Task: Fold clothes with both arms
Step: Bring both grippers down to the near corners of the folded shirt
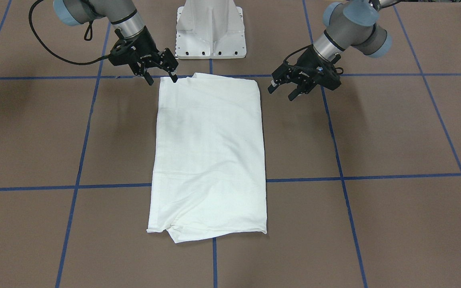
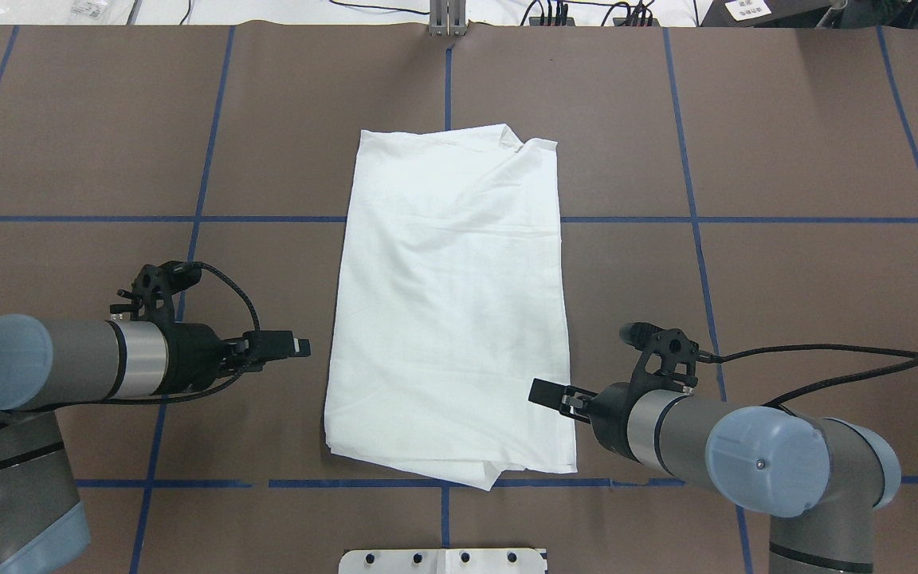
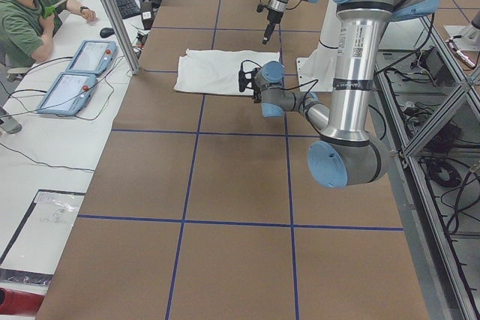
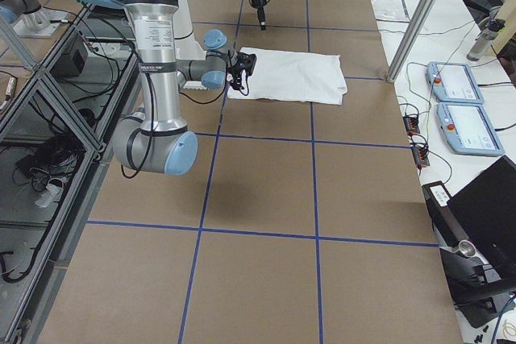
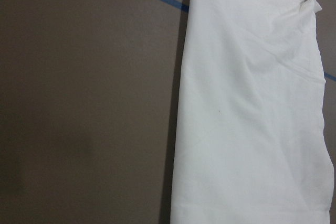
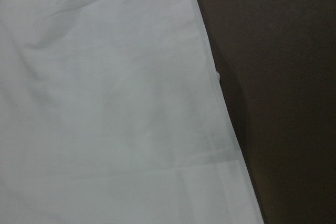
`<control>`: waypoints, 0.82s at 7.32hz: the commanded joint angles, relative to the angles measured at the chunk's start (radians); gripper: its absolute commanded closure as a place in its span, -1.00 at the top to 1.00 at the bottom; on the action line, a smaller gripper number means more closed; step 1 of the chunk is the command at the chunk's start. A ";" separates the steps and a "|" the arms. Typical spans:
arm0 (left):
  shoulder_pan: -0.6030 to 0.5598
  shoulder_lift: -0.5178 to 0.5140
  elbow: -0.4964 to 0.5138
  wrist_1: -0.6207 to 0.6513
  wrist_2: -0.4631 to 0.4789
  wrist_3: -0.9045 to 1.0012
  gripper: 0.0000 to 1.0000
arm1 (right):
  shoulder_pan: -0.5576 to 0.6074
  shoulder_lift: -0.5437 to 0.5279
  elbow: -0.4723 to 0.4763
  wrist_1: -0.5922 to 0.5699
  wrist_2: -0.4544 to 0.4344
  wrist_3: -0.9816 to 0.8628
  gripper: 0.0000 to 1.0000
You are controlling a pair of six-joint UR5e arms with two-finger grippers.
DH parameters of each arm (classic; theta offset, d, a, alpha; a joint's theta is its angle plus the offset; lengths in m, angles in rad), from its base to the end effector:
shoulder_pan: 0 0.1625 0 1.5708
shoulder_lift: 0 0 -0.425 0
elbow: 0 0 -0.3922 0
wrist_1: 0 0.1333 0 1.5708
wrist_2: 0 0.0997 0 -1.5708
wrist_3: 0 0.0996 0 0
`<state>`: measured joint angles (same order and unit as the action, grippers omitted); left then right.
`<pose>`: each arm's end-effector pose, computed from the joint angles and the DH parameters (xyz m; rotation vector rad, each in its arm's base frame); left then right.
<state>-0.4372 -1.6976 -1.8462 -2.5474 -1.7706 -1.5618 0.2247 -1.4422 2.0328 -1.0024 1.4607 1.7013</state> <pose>0.4316 -0.3270 0.3513 0.1413 1.3789 -0.2199 -0.4659 -0.2545 0.3138 0.1529 -1.1596 0.3779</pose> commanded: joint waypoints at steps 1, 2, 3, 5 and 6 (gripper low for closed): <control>0.079 -0.066 0.008 0.111 0.077 -0.014 1.00 | -0.002 -0.015 -0.008 0.034 0.000 0.000 1.00; 0.103 -0.076 0.021 0.113 0.101 -0.014 1.00 | -0.002 -0.015 -0.008 0.034 0.000 0.000 1.00; 0.106 -0.076 0.021 0.113 0.099 -0.014 1.00 | -0.002 -0.014 -0.008 0.034 0.000 0.000 1.00; 0.150 -0.079 0.024 0.143 0.099 -0.014 1.00 | -0.004 -0.014 -0.008 0.033 -0.002 0.001 1.00; 0.155 -0.089 0.024 0.153 0.099 -0.014 1.00 | -0.005 -0.014 -0.009 0.034 -0.002 0.001 1.00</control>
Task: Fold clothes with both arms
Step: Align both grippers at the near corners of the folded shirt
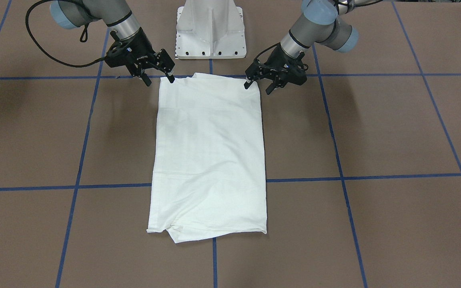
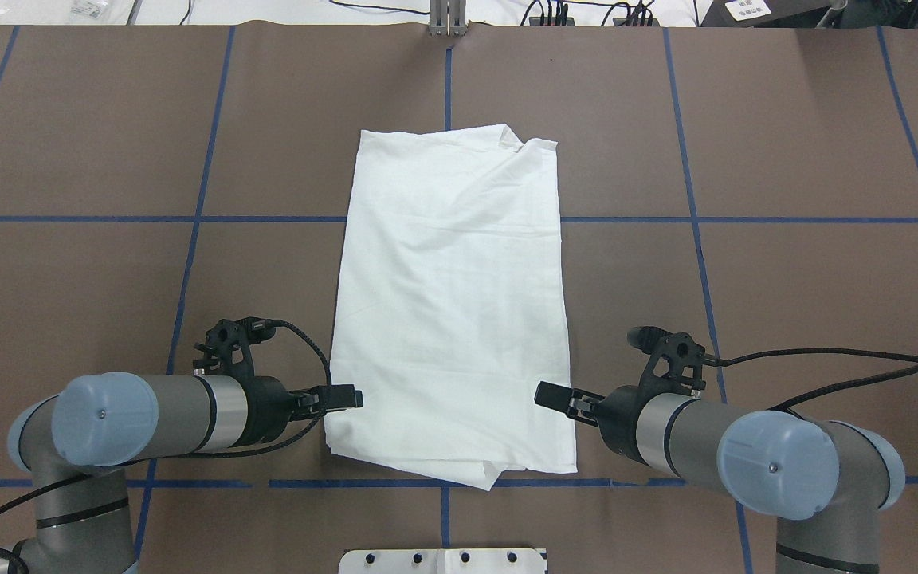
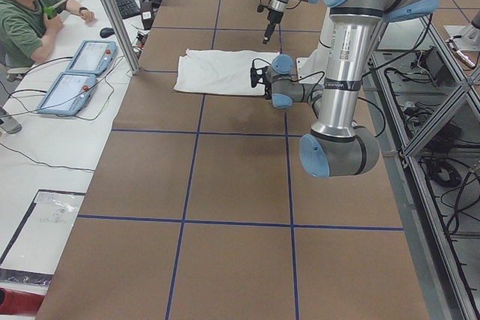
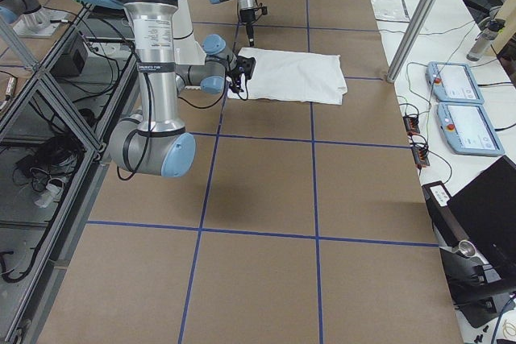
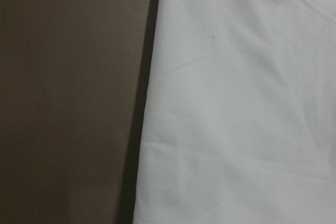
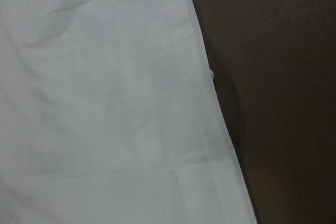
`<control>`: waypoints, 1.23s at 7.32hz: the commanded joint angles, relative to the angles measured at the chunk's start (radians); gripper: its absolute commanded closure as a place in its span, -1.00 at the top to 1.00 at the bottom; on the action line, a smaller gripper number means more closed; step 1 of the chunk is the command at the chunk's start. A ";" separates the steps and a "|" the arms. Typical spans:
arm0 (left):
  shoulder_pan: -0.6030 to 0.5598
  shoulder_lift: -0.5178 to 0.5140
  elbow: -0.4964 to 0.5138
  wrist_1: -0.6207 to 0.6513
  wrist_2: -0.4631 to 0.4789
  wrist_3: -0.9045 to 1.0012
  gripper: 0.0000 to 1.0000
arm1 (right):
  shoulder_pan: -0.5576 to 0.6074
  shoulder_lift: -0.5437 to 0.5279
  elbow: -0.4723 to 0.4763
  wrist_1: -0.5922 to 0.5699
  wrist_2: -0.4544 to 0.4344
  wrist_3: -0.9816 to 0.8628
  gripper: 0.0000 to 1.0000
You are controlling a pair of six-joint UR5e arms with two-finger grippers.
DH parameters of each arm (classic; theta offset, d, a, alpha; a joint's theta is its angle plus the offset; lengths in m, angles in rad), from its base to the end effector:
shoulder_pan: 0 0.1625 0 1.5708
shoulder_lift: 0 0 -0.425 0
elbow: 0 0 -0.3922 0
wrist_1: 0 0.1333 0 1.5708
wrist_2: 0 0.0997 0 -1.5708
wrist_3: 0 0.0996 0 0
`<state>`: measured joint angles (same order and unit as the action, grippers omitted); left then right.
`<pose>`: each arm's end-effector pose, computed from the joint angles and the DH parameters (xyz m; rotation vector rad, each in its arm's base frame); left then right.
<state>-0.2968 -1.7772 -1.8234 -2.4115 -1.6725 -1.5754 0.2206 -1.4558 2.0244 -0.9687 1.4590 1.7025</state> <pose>0.5003 -0.2818 0.3352 0.1032 1.2995 -0.1915 -0.4653 -0.2523 0.3202 0.1516 -1.1716 0.3761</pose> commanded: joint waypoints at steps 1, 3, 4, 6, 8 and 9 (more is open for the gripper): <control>0.034 -0.010 0.006 0.017 0.002 0.000 1.00 | -0.004 0.000 -0.001 0.001 0.000 0.000 1.00; 0.050 -0.016 0.013 0.017 0.002 0.000 1.00 | -0.007 -0.001 -0.006 0.001 0.000 0.000 1.00; 0.051 -0.018 0.016 0.017 0.002 0.000 1.00 | -0.009 -0.001 -0.006 0.001 -0.002 0.000 1.00; 0.056 -0.018 0.022 0.017 0.002 0.002 0.79 | -0.010 -0.001 -0.004 0.001 -0.008 0.000 1.00; 0.056 -0.018 0.024 0.017 0.002 0.002 0.17 | -0.015 0.005 -0.006 0.001 -0.008 0.000 1.00; 0.056 -0.018 0.022 0.017 0.002 0.002 -0.38 | -0.015 0.003 -0.006 0.001 -0.008 0.000 1.00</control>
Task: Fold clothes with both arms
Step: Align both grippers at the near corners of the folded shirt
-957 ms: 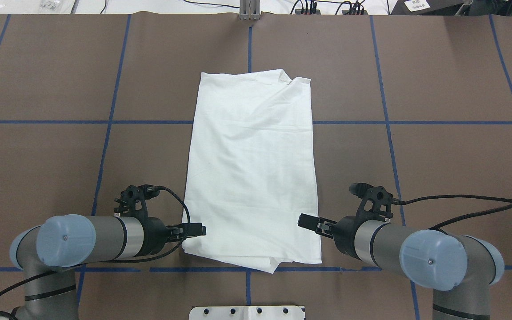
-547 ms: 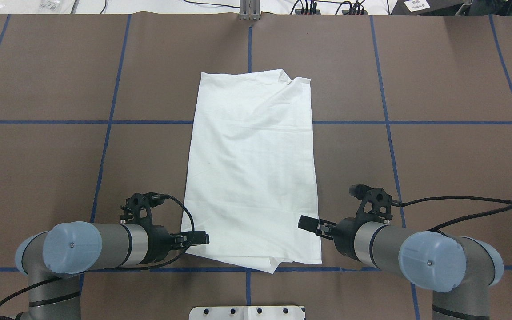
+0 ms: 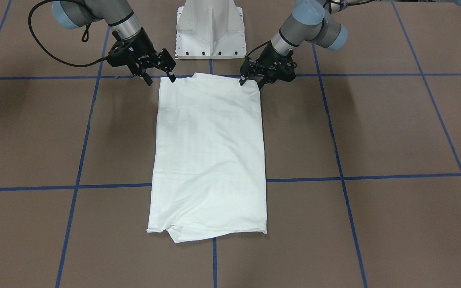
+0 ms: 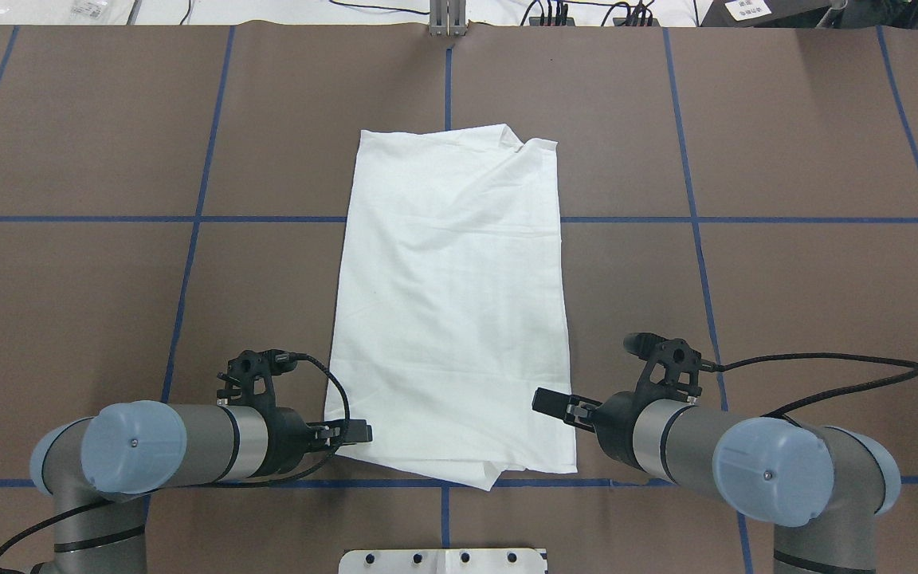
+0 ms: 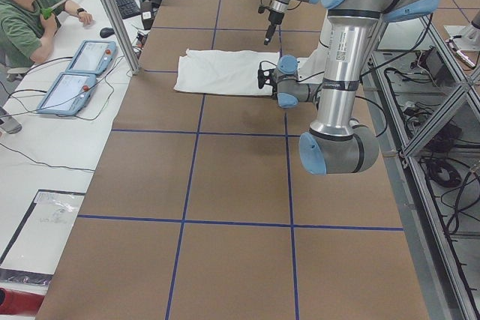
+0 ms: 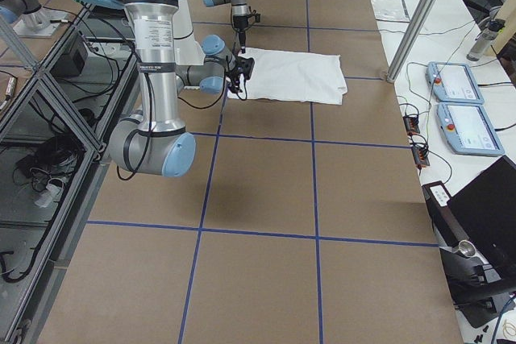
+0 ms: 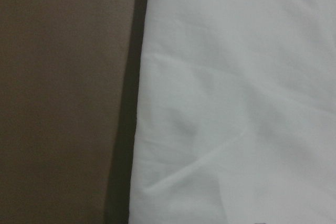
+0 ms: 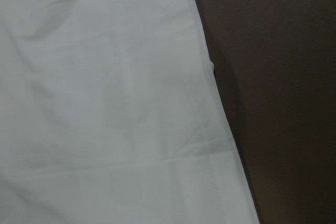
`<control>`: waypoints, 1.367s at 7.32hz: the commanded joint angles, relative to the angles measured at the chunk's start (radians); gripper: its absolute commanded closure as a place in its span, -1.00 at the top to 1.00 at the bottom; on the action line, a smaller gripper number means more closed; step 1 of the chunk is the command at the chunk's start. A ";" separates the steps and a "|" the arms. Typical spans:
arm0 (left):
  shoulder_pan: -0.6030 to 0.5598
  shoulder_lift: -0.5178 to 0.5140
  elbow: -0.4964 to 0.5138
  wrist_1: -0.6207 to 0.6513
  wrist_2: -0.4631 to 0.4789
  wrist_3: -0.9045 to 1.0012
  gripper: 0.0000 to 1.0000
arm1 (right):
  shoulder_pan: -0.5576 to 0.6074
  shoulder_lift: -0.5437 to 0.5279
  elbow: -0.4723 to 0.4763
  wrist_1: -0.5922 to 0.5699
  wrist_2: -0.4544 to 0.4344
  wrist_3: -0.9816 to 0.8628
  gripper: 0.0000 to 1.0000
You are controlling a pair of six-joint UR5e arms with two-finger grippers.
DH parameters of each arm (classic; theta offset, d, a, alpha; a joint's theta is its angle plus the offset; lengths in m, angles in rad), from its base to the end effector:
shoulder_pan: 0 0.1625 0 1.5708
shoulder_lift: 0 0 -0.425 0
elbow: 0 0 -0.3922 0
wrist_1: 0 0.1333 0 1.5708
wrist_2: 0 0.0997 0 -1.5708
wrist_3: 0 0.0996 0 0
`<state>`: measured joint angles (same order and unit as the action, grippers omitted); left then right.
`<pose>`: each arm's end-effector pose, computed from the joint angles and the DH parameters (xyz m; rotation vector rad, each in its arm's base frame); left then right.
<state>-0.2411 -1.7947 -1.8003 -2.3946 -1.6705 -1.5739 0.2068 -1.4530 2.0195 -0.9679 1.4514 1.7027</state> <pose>0.5247 -0.2561 0.3383 0.0664 1.2783 -0.1463 -0.4702 -0.2470 0.3209 0.1501 -1.1706 0.3685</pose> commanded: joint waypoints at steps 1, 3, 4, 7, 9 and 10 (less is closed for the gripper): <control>0.000 0.000 -0.002 -0.002 0.000 0.000 -0.96 | -0.003 -0.001 -0.002 0.000 0.000 0.000 1.00; -0.001 0.000 -0.016 -0.002 0.002 0.000 -1.00 | -0.009 -0.001 -0.002 -0.002 -0.005 0.002 1.00; -0.001 -0.002 -0.016 -0.002 0.002 0.000 -1.00 | -0.021 0.003 -0.002 -0.012 -0.009 0.056 1.00; -0.001 -0.006 -0.016 -0.002 0.003 0.000 -1.00 | -0.102 0.031 -0.031 -0.126 -0.011 0.435 0.98; -0.001 -0.008 -0.016 -0.002 0.003 0.000 -1.00 | -0.109 0.098 -0.057 -0.200 -0.009 0.550 0.93; -0.001 -0.008 -0.016 -0.002 0.003 0.000 -1.00 | -0.115 0.144 -0.079 -0.254 -0.020 0.608 0.92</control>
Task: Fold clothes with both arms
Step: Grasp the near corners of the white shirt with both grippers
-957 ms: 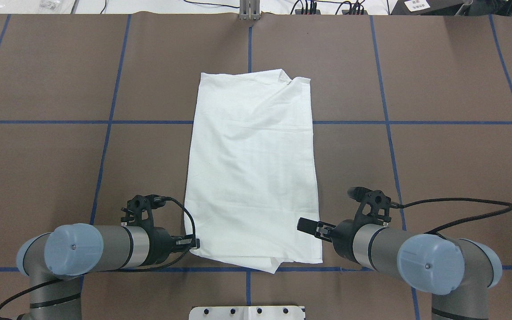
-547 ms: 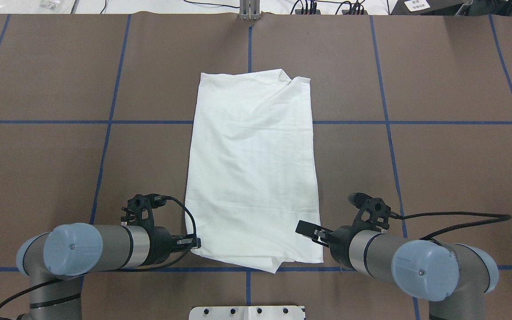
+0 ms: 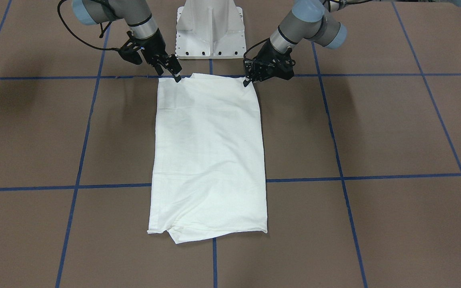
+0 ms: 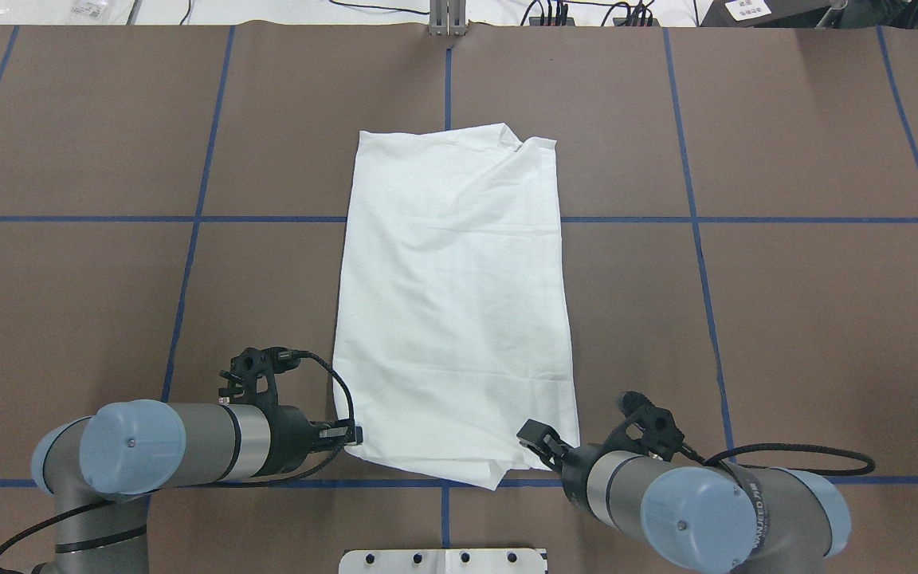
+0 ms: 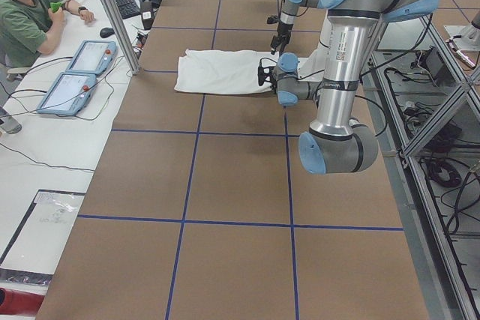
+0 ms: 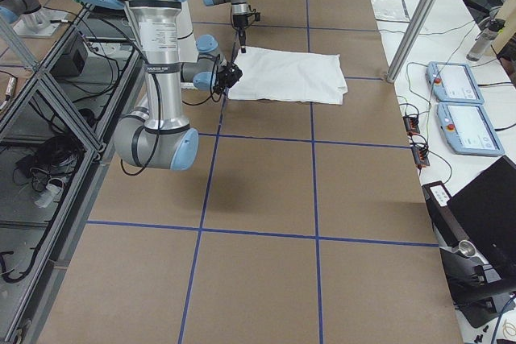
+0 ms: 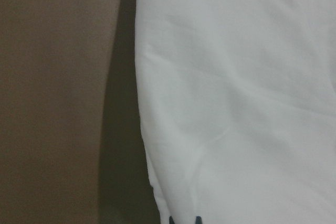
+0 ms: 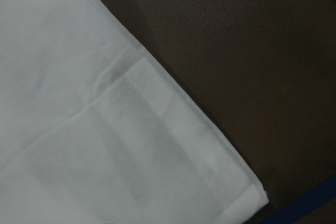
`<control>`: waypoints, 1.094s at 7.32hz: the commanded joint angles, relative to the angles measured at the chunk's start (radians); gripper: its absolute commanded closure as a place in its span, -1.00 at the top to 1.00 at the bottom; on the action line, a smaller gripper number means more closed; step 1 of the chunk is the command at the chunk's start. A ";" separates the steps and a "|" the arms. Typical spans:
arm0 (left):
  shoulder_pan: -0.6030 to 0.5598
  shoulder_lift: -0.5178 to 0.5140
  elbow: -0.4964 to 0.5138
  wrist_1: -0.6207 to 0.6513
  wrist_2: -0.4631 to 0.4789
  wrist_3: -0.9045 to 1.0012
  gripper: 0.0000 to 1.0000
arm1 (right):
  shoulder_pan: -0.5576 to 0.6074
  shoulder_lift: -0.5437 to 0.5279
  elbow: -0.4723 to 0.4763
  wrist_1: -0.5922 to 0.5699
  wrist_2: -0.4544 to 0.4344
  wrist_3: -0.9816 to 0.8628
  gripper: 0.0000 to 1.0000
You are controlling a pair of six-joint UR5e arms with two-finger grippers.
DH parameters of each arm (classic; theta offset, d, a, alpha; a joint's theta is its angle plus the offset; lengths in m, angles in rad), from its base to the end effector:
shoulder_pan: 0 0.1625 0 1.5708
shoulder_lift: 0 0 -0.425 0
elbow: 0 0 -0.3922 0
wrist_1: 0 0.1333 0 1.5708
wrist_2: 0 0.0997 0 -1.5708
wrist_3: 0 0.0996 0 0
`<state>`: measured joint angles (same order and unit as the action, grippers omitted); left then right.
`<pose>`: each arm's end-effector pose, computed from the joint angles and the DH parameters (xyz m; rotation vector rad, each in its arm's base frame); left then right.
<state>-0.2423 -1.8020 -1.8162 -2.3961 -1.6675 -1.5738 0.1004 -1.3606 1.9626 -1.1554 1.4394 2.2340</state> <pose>0.5217 -0.2563 0.3265 0.0733 1.3025 -0.1466 -0.5309 -0.2006 0.3231 -0.1715 -1.0368 0.7610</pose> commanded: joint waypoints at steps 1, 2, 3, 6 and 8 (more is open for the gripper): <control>0.000 0.000 0.000 0.000 0.000 0.000 -1.00 | -0.016 0.064 -0.030 -0.073 -0.028 0.091 0.92; 0.000 0.000 0.000 0.000 0.002 0.000 -1.00 | -0.014 0.072 -0.028 -0.073 -0.030 0.093 0.86; 0.000 0.000 -0.003 0.000 0.000 0.000 -1.00 | -0.008 0.083 -0.030 -0.073 -0.033 0.113 0.77; -0.006 0.000 -0.054 0.002 -0.005 0.000 -1.00 | -0.005 0.095 -0.031 -0.079 -0.060 0.115 0.64; -0.006 0.000 -0.054 0.002 -0.003 0.000 -1.00 | -0.008 0.095 -0.045 -0.079 -0.060 0.134 0.55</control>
<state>-0.2482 -1.8025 -1.8676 -2.3954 -1.6714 -1.5739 0.0936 -1.2662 1.9256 -1.2342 1.3810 2.3546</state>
